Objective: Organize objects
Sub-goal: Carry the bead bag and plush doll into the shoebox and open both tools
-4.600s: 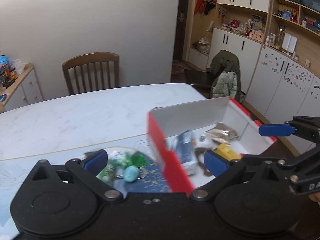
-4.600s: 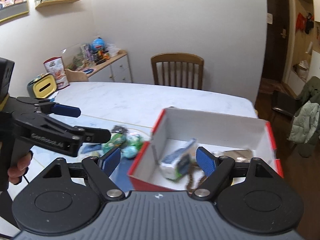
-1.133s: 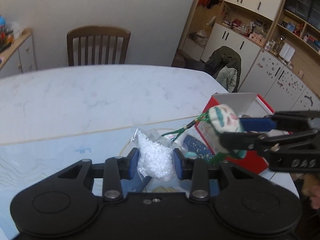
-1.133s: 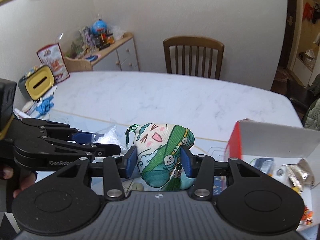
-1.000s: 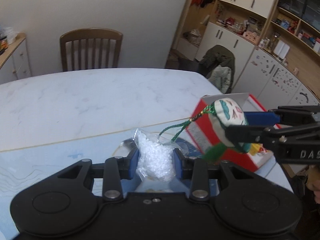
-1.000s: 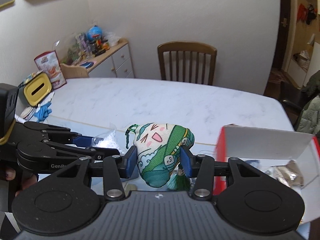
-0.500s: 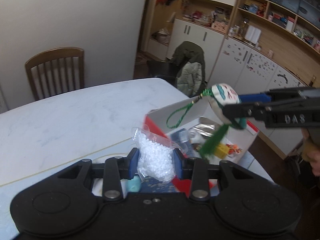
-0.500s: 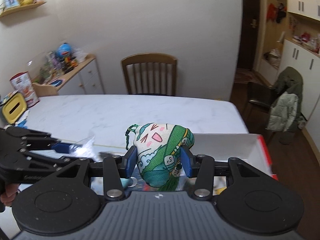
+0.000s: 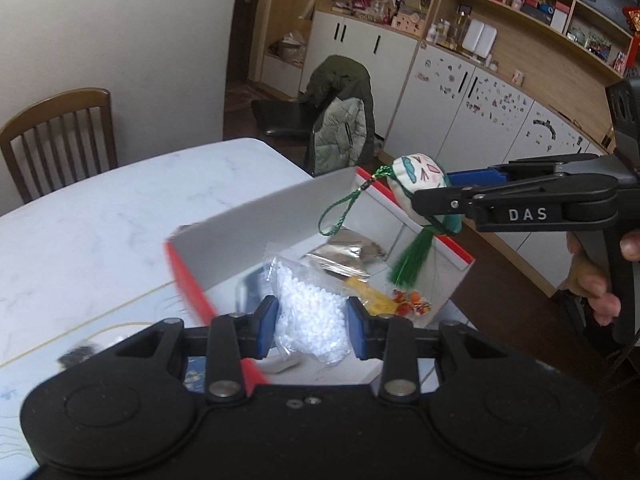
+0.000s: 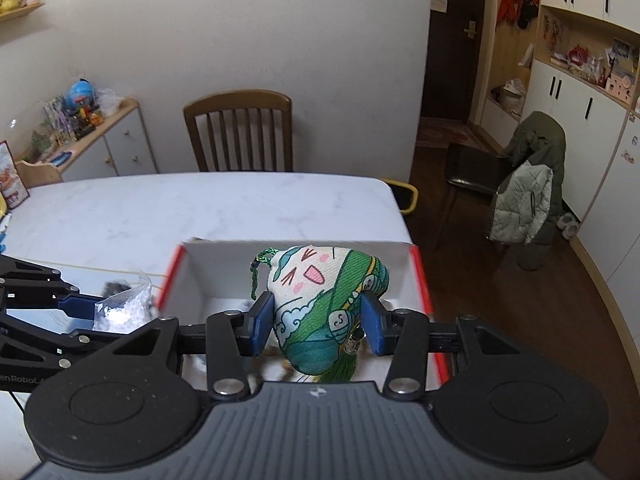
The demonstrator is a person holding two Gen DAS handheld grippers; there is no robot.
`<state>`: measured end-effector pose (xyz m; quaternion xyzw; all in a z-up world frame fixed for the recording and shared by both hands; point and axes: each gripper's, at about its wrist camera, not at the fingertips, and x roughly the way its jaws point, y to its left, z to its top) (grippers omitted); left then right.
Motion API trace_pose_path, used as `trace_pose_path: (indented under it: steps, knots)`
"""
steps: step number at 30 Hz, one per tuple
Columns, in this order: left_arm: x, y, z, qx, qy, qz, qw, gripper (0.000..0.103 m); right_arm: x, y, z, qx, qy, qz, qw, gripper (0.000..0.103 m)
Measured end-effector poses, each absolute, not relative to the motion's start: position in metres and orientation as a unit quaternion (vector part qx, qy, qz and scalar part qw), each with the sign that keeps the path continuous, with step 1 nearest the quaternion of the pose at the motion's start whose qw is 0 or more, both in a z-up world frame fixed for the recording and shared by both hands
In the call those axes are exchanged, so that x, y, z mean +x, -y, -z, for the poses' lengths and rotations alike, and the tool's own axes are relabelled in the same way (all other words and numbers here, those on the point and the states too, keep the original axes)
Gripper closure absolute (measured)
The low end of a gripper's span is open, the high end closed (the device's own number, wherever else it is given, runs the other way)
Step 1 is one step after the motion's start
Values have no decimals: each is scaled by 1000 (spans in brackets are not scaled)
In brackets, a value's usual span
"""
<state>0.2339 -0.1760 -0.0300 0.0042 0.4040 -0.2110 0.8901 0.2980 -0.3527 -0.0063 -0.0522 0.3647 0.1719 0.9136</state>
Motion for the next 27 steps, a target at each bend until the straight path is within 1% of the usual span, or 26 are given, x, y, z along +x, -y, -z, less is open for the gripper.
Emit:
trace_pose_path:
  steps: [13, 19, 27]
  knots:
    - [279, 246, 87, 49, -452, 185, 871, 68, 342, 390, 63, -65, -402, -189, 893, 58]
    - [302, 258, 115, 56, -486, 161, 857, 68, 365, 381, 87, -77, -417, -198, 884, 58]
    - [315, 260, 132, 60, -511, 150, 844, 68, 384, 360, 110, -91, -438, -207, 870, 58]
